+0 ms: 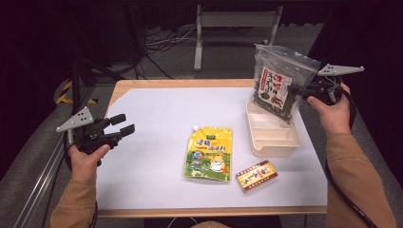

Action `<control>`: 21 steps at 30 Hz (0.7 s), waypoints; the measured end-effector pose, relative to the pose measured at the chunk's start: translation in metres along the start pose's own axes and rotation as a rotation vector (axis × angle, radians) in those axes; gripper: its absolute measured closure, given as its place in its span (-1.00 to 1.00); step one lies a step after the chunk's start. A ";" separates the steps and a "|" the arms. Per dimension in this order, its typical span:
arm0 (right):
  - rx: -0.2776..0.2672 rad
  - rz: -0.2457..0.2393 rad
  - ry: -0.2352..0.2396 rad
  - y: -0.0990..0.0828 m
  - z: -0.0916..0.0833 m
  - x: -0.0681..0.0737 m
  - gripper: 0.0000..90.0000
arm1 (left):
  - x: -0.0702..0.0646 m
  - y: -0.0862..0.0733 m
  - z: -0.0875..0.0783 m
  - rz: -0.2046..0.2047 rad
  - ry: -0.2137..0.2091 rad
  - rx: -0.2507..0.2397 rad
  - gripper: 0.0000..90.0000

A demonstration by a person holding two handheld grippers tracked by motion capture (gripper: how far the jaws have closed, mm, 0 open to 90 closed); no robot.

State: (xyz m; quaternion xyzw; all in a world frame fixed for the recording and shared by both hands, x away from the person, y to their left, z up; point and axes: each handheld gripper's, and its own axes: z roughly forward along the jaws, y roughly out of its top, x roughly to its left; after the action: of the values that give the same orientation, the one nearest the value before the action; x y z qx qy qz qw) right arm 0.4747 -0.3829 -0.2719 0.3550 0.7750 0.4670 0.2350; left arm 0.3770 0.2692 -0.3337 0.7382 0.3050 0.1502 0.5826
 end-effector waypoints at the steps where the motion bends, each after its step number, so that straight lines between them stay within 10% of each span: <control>1: 0.001 0.000 -0.002 -0.001 0.001 0.000 0.69 | 0.000 0.000 0.001 -0.002 -0.002 0.003 -0.08; 21: 0.028 0.054 -0.002 -0.026 0.010 -0.003 0.63 | -0.001 -0.002 0.008 -0.005 -0.006 0.024 -0.09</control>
State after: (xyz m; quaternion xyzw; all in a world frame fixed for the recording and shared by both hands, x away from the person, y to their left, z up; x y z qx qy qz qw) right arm 0.4751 -0.3881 -0.2992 0.3793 0.7715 0.4619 0.2180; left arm 0.3803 0.2631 -0.3381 0.7449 0.3068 0.1431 0.5749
